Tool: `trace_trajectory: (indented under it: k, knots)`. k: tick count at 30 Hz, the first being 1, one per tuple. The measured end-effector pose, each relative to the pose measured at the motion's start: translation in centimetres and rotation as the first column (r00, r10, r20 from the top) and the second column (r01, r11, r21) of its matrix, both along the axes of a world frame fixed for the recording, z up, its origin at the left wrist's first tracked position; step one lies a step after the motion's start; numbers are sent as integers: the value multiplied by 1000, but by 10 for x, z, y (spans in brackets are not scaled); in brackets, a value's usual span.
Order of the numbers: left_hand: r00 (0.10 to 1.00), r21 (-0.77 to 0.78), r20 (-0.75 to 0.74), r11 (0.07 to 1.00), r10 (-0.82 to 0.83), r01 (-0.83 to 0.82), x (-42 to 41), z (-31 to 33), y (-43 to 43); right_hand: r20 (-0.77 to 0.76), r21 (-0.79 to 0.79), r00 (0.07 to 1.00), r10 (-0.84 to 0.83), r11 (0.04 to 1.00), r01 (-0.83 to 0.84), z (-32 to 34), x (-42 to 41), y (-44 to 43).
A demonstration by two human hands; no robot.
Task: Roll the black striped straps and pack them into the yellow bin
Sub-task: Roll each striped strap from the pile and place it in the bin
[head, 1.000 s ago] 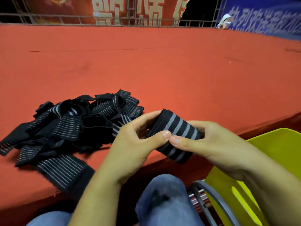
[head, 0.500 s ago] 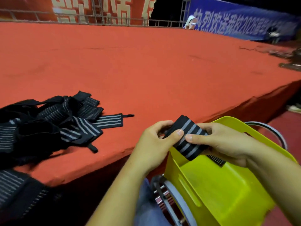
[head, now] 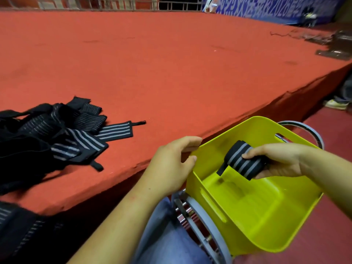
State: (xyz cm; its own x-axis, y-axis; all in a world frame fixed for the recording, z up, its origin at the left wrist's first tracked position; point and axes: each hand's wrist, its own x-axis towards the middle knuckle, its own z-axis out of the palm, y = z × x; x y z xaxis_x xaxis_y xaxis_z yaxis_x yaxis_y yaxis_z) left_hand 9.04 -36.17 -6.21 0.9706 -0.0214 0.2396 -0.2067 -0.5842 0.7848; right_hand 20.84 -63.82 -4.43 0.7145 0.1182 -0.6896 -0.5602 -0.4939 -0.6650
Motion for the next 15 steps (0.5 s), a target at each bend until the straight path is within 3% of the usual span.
trace_trajectory:
  k: [3,10,15]
  knots:
    - [1000,15,3,1000,1,-1,1,-1,2,-21,-65,999,-29,997,28,-11,12,7]
    - [1000,-17,27,1000,-15,16,-1,-4,0,-123,-199,990,70,976,-94,-47,31,24]
    - [999,-34,40,999,-13,15,-2,-5,0,-139,-184,989,40,981,-66,-75,38,27]
